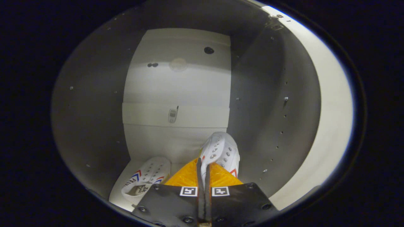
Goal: Open the shoe cabinet door, grab the shoes and put them into the shoe cabinet, then close the shoe cabinet door.
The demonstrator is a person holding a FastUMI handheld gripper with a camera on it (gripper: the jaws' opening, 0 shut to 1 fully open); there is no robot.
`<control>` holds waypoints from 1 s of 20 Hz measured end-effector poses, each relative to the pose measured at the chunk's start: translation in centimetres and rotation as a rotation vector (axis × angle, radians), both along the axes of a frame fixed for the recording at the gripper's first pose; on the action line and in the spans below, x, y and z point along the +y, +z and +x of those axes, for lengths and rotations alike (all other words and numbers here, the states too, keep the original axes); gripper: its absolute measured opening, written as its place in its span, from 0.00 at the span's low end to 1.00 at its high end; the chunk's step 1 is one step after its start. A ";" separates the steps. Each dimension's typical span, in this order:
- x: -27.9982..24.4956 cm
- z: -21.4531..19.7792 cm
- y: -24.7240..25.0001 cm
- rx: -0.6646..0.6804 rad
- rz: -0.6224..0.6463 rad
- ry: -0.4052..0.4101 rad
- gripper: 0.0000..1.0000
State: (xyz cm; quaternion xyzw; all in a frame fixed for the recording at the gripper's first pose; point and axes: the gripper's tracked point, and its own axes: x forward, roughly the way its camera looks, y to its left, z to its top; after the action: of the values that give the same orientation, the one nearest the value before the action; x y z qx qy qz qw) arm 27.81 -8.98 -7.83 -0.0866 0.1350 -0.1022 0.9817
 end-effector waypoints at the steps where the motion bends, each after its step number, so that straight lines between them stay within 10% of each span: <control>1: -0.1 0.2 -0.3 0.015 0.002 0.000 0.02; 17: -0.7 0.2 -3.2 0.212 0.109 0.003 0.04; 20: -1.1 -0.2 -1.8 0.194 0.116 0.012 0.25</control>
State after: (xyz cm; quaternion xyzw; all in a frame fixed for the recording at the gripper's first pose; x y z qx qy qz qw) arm 27.57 -10.09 -9.67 -0.0400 0.2345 -0.0794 0.9681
